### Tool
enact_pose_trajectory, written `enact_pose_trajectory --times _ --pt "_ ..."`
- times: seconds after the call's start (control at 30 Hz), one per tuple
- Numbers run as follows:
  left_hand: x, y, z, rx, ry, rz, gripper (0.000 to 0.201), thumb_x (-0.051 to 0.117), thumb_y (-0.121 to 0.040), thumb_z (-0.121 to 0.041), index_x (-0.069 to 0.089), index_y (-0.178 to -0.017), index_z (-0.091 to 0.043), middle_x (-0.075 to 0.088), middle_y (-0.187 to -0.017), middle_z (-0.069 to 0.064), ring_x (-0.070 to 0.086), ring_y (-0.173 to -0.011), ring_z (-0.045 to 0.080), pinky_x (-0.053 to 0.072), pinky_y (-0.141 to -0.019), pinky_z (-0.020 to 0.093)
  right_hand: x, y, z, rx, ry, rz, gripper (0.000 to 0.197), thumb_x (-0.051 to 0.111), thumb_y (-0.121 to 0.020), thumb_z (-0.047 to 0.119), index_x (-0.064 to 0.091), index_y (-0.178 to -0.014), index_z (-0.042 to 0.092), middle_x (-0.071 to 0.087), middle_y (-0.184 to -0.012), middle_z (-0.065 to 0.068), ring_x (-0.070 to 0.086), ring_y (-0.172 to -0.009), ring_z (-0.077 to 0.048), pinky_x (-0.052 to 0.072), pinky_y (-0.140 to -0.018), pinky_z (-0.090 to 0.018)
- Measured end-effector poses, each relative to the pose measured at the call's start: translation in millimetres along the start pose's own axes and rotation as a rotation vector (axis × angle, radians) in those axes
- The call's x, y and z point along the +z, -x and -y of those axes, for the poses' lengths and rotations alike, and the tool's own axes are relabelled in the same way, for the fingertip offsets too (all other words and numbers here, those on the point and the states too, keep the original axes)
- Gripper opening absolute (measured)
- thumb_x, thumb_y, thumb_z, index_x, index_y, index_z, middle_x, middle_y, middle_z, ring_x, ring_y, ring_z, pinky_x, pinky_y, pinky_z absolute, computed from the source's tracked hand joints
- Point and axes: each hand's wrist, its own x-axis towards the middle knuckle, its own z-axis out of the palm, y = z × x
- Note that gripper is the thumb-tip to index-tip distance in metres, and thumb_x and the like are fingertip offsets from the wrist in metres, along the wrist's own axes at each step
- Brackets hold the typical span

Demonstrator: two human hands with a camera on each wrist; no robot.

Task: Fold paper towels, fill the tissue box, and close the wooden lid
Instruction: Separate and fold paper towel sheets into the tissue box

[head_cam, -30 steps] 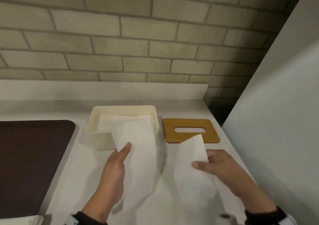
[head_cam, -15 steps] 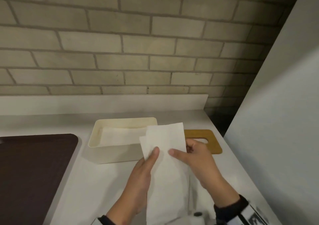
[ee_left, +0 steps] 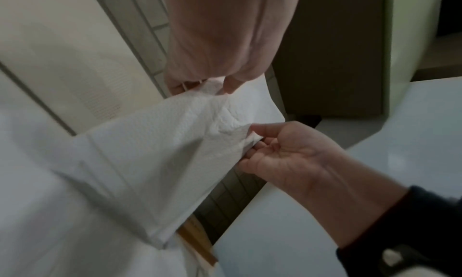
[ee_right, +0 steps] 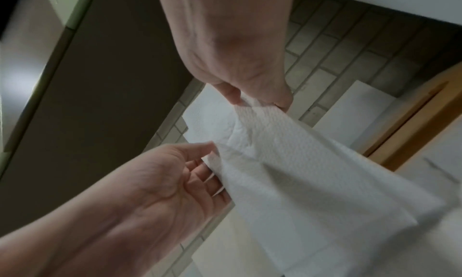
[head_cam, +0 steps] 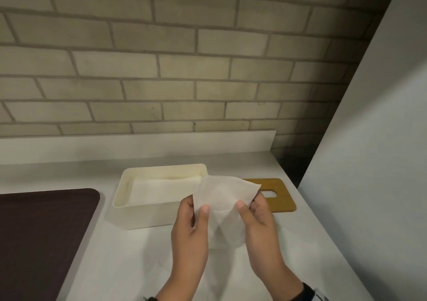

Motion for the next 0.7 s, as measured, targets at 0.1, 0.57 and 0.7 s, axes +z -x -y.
enact_pose_trajectory --times 0.1,0.57,0.7 --pt "6 -6 -11 0.079 0.076 0.031 0.009 0.056 -0.095 -0.024 0.058 -0.104 -0.026 0.07 -0.094 -0.01 0.067 -0.089 0.005 0.051 -0.074 0.02 1 -1 7 -0.068 -0.097 0.026 0.021 0.05 -0.094 0.01 0.057 -0.107 0.026 0.071 -0.1 0.007 0.068 -0.095 -0.011 0.056 -0.08 -0.028" --pt "10 -13 21 -0.088 0.017 0.076 0.027 0.061 -0.09 -0.017 0.058 -0.111 -0.033 0.068 -0.109 -0.007 0.065 -0.101 0.012 0.051 -0.088 0.03 -2 -5 -17 -0.041 0.035 0.046 0.015 0.048 -0.096 0.015 0.056 -0.105 0.023 0.069 -0.095 0.006 0.065 -0.09 -0.007 0.054 -0.076 -0.024" --pt "5 -14 21 -0.168 0.115 -0.023 0.015 0.057 -0.093 -0.02 0.068 -0.103 -0.022 0.075 -0.097 -0.001 0.069 -0.094 0.018 0.054 -0.086 0.04 -9 -8 -32 0.076 0.322 0.214 0.029 0.065 -0.087 0.022 0.051 -0.111 0.031 0.066 -0.104 0.014 0.063 -0.097 -0.002 0.052 -0.082 -0.021"
